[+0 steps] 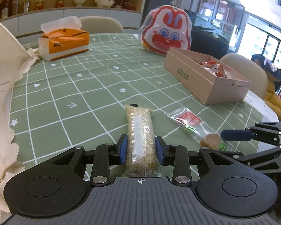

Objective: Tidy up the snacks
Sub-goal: 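Grasp the rice-bar packet with the left gripper while the right grasps the red-label cake packet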

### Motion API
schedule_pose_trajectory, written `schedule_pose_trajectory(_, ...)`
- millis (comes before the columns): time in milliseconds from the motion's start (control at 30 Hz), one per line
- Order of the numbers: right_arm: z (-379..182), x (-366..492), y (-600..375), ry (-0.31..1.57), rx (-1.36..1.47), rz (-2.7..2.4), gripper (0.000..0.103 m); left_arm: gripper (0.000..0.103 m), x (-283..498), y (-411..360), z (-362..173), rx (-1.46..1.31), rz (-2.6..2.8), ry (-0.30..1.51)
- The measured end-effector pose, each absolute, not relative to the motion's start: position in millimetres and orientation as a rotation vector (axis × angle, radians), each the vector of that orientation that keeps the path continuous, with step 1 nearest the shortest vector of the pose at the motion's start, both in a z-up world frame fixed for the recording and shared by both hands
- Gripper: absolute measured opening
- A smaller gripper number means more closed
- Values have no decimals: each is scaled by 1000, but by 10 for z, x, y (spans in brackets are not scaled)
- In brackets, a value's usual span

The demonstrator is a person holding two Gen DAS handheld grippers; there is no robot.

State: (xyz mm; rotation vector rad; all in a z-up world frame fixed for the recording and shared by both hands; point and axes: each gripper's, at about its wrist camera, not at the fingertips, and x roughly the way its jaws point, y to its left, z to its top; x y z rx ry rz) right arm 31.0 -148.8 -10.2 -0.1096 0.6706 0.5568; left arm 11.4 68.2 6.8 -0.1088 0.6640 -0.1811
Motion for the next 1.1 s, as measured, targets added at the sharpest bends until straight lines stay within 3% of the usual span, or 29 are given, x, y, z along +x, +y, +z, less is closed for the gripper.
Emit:
schedule_pose_trajectory(633,-95,386,-1323,667,-100,513,63,36,107,711,63,-125,-181,658)
schedule_pose_trajectory(733,-94,370,-1292,660,-119,510,56,36,105,687,63,-110,-179,659)
schedule_pose_trajectory(833,-84,344,-1259,652,-146,506,41,36,98,682,63,-100,-187,661)
schedule_pose_trajectory(1100,-28,192,-1435,674,-136,513,37,36,4,591,87,-73,-213,674)
